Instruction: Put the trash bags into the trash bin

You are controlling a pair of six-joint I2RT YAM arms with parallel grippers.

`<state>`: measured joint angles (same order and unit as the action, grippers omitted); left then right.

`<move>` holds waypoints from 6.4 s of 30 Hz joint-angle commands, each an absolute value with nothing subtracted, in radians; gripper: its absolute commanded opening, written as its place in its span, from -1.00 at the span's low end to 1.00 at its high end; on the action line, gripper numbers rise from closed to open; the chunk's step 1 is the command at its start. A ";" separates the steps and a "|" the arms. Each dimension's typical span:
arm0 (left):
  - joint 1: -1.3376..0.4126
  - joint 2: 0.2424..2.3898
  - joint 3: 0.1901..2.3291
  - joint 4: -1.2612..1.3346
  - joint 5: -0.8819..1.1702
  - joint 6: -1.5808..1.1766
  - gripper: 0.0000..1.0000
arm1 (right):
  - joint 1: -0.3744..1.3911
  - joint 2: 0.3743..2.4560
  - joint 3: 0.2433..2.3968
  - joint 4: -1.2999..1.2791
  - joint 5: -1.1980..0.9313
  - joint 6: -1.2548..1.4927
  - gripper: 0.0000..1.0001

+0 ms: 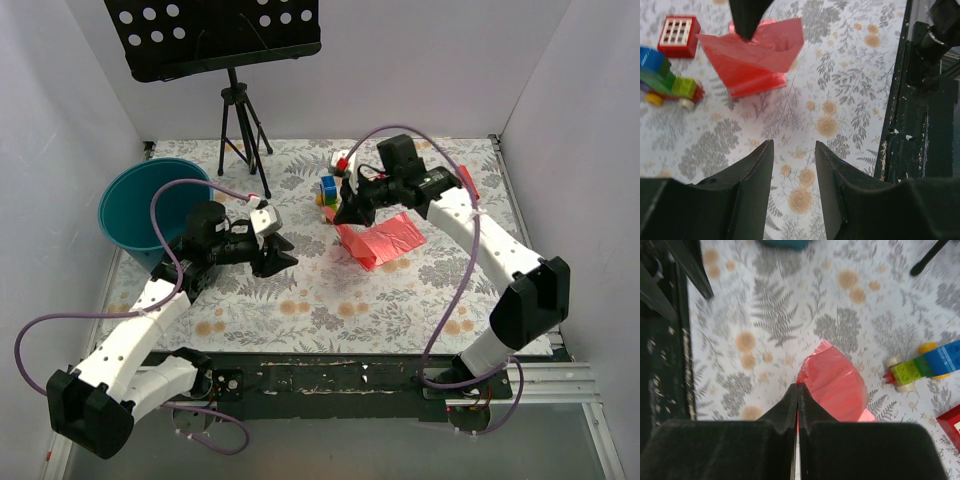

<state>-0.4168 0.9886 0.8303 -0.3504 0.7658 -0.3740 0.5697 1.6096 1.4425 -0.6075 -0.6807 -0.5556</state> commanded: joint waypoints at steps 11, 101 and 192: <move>-0.486 1.147 1.092 -0.135 0.793 -0.428 -0.07 | 0.486 1.592 1.644 -0.548 -0.962 -0.043 -0.97; -0.589 1.284 1.163 -0.084 0.561 -0.377 -1.00 | 0.437 1.565 1.555 -0.394 -0.785 -0.077 -0.97; -0.584 1.272 1.124 -0.071 0.448 -0.253 -1.00 | 0.385 1.603 1.482 -0.281 -0.882 0.104 -0.97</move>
<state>-0.5838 1.3178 1.1263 -0.0540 0.4942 -0.2905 0.4267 1.6566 1.4639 -0.2230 -1.0023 0.1753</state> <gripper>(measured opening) 0.009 0.021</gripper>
